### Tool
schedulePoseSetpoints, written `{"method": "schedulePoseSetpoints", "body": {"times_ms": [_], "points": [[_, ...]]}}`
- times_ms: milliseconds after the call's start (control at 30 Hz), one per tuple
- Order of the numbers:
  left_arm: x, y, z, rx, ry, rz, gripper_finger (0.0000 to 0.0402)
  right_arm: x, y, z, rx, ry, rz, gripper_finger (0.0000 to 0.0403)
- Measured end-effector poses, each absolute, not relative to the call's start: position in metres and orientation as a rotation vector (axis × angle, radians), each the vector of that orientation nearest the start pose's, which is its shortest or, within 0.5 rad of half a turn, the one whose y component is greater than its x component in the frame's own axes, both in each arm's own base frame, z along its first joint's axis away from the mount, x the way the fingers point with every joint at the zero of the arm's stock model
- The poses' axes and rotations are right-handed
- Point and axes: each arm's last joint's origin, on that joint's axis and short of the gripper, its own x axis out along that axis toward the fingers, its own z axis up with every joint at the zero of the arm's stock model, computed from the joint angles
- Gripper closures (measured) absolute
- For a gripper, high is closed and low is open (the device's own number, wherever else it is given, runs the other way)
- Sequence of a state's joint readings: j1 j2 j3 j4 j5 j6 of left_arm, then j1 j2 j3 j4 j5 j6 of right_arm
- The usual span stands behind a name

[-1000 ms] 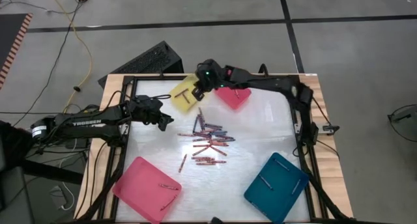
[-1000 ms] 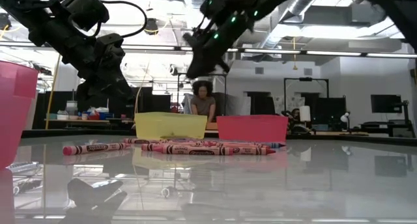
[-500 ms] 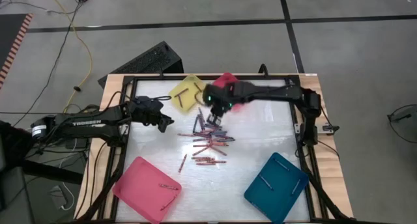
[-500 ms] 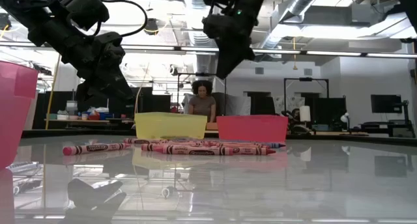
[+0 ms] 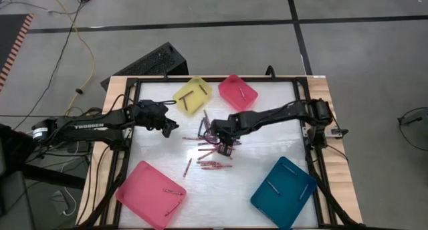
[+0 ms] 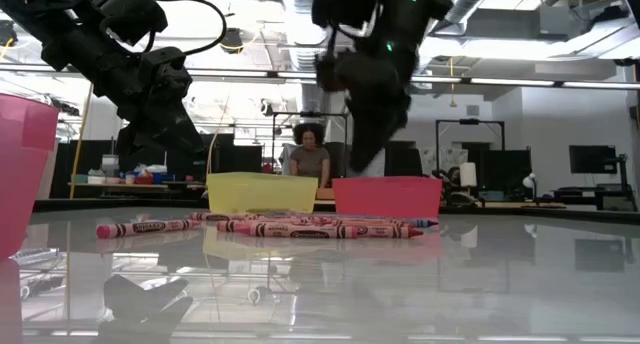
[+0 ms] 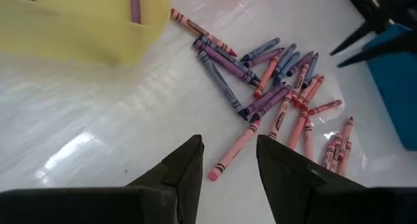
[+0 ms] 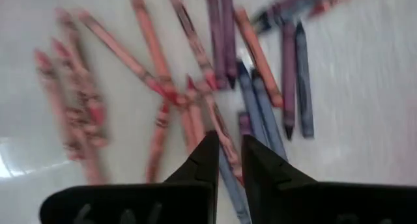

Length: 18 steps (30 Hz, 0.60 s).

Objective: Sort crayons
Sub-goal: Put the red crayon into the pink bin

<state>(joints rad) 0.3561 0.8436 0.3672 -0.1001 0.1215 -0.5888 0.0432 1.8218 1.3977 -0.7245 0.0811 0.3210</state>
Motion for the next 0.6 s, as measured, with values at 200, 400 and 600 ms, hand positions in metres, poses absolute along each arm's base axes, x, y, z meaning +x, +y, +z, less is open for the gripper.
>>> {"method": "schedulePoseSetpoints", "body": {"times_ms": [200, 400, 600], "points": [[0.161, 0.056, 0.189, -0.706, 0.481, 0.39, 0.0269, 0.369, 0.036, 0.21, 0.102, 1.126, -0.105, 0.0341], [0.161, 0.056, 0.189, -0.706, 0.481, 0.391, 0.0269, 0.363, 0.053, 0.197, 0.011, 1.113, -0.063, 0.0341], [0.161, 0.056, 0.189, -0.705, 0.48, 0.394, 0.0269, 0.356, 0.044, 0.181, 0.054, 1.143, -0.136, 0.0341]]}}
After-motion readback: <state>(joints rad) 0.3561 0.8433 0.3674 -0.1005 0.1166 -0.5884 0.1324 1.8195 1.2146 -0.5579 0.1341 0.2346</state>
